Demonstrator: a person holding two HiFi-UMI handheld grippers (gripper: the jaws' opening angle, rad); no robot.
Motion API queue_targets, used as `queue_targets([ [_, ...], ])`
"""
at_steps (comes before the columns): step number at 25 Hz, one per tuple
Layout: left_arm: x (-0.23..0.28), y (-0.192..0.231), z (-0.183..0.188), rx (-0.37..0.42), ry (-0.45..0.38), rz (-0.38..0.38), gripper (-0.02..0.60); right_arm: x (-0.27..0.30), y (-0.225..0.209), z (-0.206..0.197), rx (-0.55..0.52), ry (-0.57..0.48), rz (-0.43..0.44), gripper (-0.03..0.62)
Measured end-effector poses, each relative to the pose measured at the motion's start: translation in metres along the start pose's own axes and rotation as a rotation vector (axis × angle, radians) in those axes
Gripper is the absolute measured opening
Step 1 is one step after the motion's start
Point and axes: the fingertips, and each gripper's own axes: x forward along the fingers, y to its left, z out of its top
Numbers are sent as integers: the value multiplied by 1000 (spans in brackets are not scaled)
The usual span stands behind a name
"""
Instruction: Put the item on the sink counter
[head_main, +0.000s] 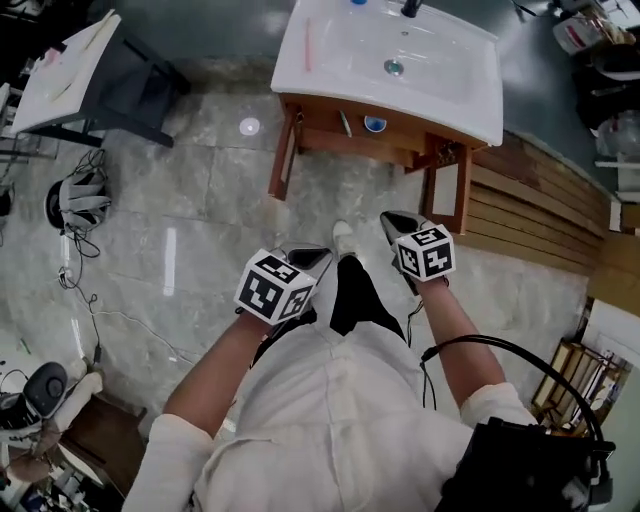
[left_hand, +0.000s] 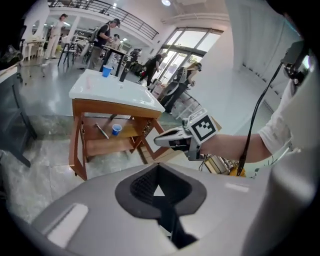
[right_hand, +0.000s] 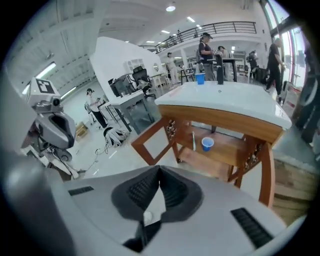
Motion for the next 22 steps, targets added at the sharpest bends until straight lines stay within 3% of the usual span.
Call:
queue_targets([
  [10, -56, -55, -36, 134, 9, -33, 6, -113, 93, -23, 73, -122, -76, 6],
  [22, -72, -76, -58, 137, 38, 9, 6, -155, 124, -40, 66, -127, -71, 5],
])
